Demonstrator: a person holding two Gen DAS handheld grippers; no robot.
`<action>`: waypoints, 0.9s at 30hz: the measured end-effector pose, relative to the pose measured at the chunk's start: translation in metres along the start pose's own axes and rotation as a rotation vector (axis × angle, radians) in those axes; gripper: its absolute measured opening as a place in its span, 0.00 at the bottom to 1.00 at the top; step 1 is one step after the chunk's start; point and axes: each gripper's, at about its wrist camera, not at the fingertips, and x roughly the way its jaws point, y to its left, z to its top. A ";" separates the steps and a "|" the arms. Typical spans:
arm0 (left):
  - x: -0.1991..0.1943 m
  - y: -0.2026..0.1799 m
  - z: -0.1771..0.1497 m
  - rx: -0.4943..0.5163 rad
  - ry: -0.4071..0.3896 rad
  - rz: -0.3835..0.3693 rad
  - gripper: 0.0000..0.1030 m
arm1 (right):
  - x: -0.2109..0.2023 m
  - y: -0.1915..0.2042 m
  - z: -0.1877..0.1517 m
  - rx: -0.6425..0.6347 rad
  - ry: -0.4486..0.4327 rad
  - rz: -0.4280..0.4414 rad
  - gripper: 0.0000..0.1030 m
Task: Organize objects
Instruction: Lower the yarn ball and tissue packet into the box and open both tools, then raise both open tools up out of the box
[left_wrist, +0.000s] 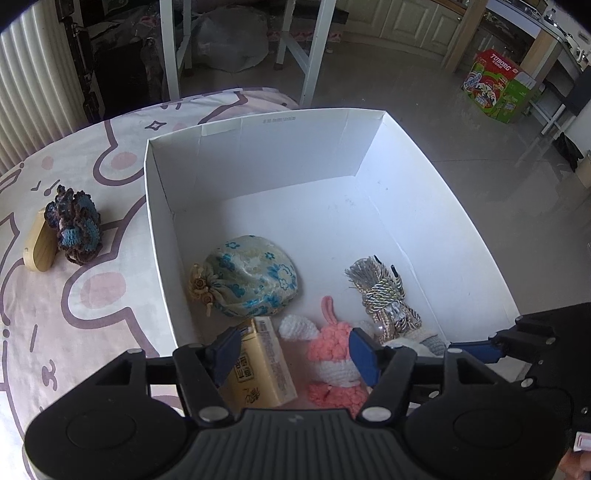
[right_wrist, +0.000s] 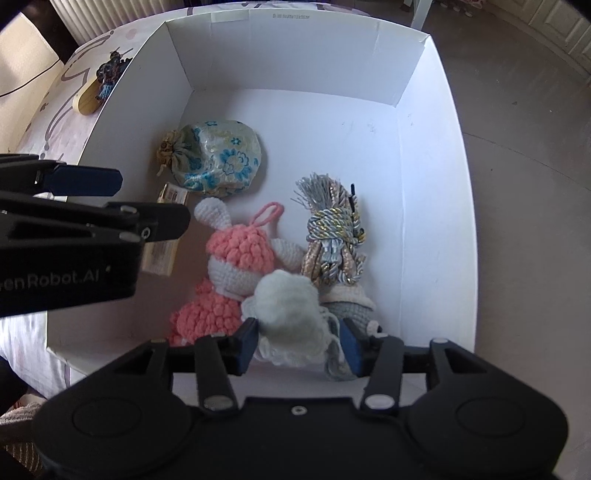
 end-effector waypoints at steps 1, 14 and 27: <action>0.000 0.000 0.000 -0.001 0.001 0.000 0.63 | -0.001 0.000 0.000 0.001 -0.002 0.000 0.48; 0.000 -0.002 -0.003 0.035 0.020 0.005 0.63 | -0.009 -0.006 -0.001 0.015 -0.026 0.001 0.43; -0.007 -0.003 -0.001 0.067 0.003 0.013 0.65 | -0.026 -0.009 -0.001 0.034 -0.069 0.014 0.41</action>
